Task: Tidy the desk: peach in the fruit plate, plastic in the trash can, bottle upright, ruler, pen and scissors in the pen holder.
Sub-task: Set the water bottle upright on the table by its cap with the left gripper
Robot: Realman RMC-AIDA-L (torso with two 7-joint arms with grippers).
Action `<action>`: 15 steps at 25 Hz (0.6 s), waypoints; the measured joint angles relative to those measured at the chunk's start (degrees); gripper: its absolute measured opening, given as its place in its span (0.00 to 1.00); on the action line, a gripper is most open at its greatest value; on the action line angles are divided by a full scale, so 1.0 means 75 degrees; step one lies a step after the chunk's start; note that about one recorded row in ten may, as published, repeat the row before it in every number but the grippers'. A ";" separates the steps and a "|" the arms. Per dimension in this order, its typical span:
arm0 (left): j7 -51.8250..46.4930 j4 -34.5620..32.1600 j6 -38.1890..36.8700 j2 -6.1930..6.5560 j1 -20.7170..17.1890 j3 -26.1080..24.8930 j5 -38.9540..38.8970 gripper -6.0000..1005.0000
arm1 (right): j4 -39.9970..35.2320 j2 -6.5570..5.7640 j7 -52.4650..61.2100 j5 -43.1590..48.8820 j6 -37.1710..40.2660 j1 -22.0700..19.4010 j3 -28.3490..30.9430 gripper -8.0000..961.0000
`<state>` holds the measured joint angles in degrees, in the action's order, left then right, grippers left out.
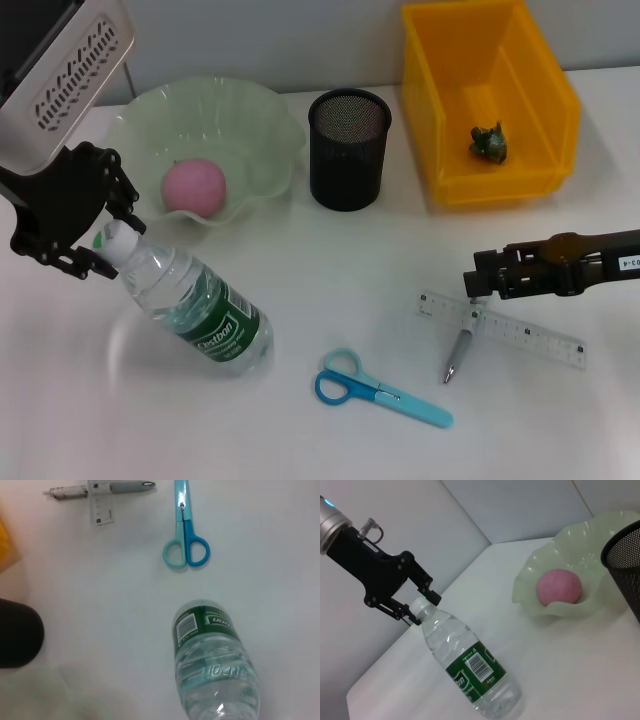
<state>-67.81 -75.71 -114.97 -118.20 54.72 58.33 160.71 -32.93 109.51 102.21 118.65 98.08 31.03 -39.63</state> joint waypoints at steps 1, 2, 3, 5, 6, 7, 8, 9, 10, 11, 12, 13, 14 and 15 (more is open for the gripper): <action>-0.0014 -0.0020 -0.0004 -0.0005 0.0000 -0.0001 -0.0003 0.44 | 0.0004 -0.0017 0.0000 0.0000 0.0000 -0.0001 -0.0004 0.78; -0.0038 -0.0050 -0.0010 -0.0009 0.0005 -0.0001 -0.0015 0.44 | 0.0004 -0.0017 0.0000 0.0000 0.0000 -0.0001 -0.0004 0.78; -0.0071 -0.0062 -0.0014 -0.0010 0.0014 -0.0004 -0.0041 0.44 | 0.0006 -0.0037 0.0000 0.0000 0.0000 -0.0001 -0.0011 0.78; -0.0132 -0.0067 -0.0019 -0.0006 0.0047 -0.0004 -0.0110 0.44 | 0.0022 -0.0070 0.0000 0.0001 0.0000 -0.0001 -0.0027 0.78; -0.0165 -0.0072 -0.0020 -0.0004 0.0068 -0.0005 -0.0147 0.44 | 0.0027 -0.0096 0.0000 0.0001 0.0000 -0.0001 -0.0030 0.78; -0.0212 -0.0095 -0.0022 -0.0001 0.0101 -0.0007 -0.0179 0.44 | 0.0029 -0.0105 0.0000 0.0002 0.0000 -0.0001 -0.0028 0.78; -0.0223 -0.0108 -0.0021 -0.0001 0.0108 -0.0007 -0.0186 0.44 | 0.0029 -0.0105 0.0000 0.0002 0.0000 -0.0001 -0.0028 0.78; -0.0251 -0.0139 -0.0021 -0.0001 0.0125 -0.0011 -0.0197 0.44 | 0.0031 -0.0120 0.0000 0.0005 0.0000 -0.0001 -0.0026 0.78; -0.0269 -0.0175 -0.0022 -0.0001 0.0132 -0.0013 -0.0211 0.44 | 0.0034 -0.0133 0.0000 0.0008 0.0000 -0.0002 -0.0023 0.78; -0.0269 -0.0175 -0.0022 -0.0001 0.0132 -0.0013 -0.0211 0.44 | 0.0037 -0.0151 0.0000 0.0016 0.0000 -0.0001 -0.0018 0.78; -0.0296 -0.0224 -0.0021 -0.0003 0.0139 -0.0017 -0.0234 0.44 | 0.0037 -0.0151 0.0000 0.0016 0.0000 -0.0001 -0.0018 0.78; -0.0333 -0.0268 -0.0026 -0.0006 0.0152 -0.0020 -0.0269 0.44 | 0.0039 -0.0152 0.0000 0.0019 0.0000 -0.0002 -0.0018 0.78; -0.0348 -0.0275 -0.0029 -0.0007 0.0156 -0.0020 -0.0277 0.44 | 0.0040 -0.0152 0.0000 0.0021 -0.0001 -0.0004 -0.0023 0.78; -0.0365 -0.0310 -0.0031 -0.0008 0.0163 -0.0024 -0.0285 0.44 | 0.0040 -0.0151 0.0000 0.0025 -0.0002 -0.0008 -0.0035 0.78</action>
<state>-70.54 -78.03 -115.21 -118.25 55.94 58.15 158.57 -32.63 108.38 102.21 118.84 98.07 30.98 -39.90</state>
